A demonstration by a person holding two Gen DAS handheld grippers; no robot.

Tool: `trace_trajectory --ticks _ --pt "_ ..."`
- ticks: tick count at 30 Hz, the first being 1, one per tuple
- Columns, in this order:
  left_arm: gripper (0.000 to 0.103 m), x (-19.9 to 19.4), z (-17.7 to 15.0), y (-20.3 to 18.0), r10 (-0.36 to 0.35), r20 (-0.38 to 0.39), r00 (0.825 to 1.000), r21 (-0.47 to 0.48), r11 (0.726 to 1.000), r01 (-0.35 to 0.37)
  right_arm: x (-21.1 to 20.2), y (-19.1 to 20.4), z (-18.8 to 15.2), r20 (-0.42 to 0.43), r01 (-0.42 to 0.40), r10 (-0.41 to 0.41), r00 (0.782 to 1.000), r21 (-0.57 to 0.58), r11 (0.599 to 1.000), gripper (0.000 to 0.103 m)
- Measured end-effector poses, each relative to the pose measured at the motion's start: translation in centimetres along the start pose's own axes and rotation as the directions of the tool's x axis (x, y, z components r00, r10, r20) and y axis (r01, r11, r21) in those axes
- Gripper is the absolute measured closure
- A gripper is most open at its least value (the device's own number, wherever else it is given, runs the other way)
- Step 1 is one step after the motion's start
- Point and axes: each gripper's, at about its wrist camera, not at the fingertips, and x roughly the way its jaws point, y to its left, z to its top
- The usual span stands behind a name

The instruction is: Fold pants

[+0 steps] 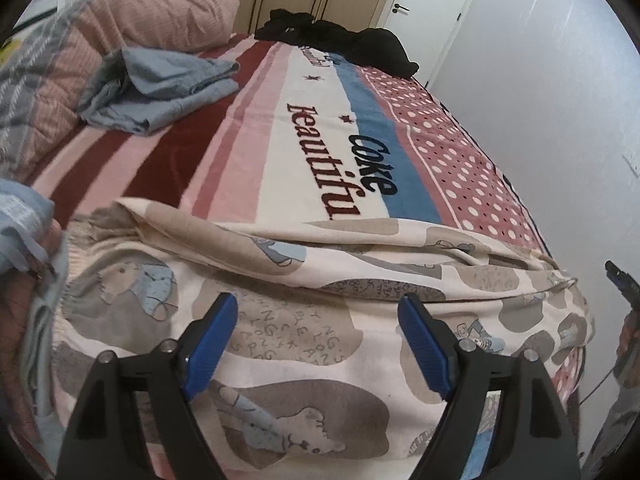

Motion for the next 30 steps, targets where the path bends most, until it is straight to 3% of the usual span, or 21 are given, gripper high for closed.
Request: trace_trajectory --ticks 4,8,10,17,21,24,26,27,28,30 --pt "0.023 1.1 0.2 0.6 -0.012 -0.027 1.0 -0.02 1.0 0.012 0.6 9.5 -0.9 -0.056 -0.192 0.185 0.981 -0.173 0.966 0.053" --pt "0.023 1.7 0.5 1.8 -0.031 -0.035 0.999 -0.053 0.998 0.029 1.9 18.1 -2.9 -0.146 -0.363 0.334 0.931 -0.315 0.877 0.05" --pt "0.023 2.1 0.6 2.3 -0.042 -0.036 0.998 -0.065 0.997 0.04 2.5 22.1 -4.7 -0.181 -0.404 0.361 0.915 -0.4 0.823 0.044" --pt "0.023 2.7 1.2 4.1 -0.063 -0.013 0.998 -0.09 0.994 0.062 7.1 32.4 -8.9 -0.31 -0.463 0.345 0.886 -0.561 0.686 0.044" --pt "0.023 2.5 1.8 4.7 -0.104 0.005 0.995 -0.106 0.989 0.104 9.6 35.7 -10.3 -0.303 -0.416 0.286 0.909 -0.609 0.676 0.046" --pt "0.023 2.4 2.3 5.1 -0.118 0.019 0.993 -0.103 0.988 0.119 11.3 37.1 -10.1 -0.339 -0.428 0.27 0.901 -0.593 0.683 0.052" --pt "0.023 2.1 2.4 5.6 -0.128 0.038 0.991 -0.107 0.985 0.132 12.1 37.5 -9.5 -0.373 -0.454 0.279 0.885 -0.555 0.697 0.075" --pt "0.023 1.9 2.5 5.9 -0.134 0.049 0.99 -0.111 0.984 0.139 12.2 37.6 -9.1 -0.376 -0.453 0.278 0.884 -0.543 0.707 0.092" --pt "0.023 1.7 2.5 6.1 -0.141 0.061 0.988 -0.113 0.983 0.147 12.2 37.6 -8.8 -0.373 -0.445 0.271 0.887 -0.54 0.714 0.098" --pt "0.023 1.4 2.5 6.4 -0.146 0.068 0.987 -0.107 0.982 0.153 12.5 37.9 -8.0 -0.355 -0.422 0.258 0.899 -0.535 0.732 0.1"
